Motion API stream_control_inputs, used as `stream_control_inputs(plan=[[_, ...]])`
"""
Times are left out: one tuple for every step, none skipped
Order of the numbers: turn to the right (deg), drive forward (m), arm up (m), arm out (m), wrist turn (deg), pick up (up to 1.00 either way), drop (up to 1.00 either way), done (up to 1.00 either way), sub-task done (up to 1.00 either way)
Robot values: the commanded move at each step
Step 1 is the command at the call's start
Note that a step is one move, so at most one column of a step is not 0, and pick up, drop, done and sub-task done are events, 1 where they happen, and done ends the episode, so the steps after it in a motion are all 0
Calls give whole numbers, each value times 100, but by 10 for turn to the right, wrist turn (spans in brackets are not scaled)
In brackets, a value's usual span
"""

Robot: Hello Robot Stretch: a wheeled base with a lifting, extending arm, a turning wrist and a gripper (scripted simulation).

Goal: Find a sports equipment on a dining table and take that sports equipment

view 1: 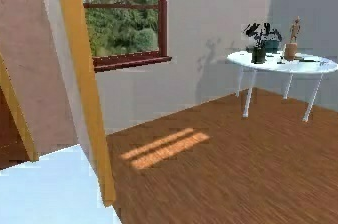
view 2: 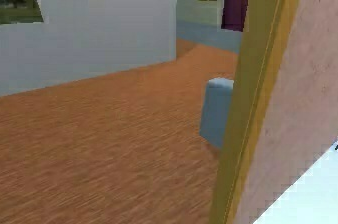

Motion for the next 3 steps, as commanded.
stream_control_inputs(plan=[[450, 0, 0, 0, 0, 0, 0, 0, 0], [60, 0, 0, 0, 0, 0, 0, 0, 0], [30, 0, 0, 0, 0, 0, 0, 0, 0]])
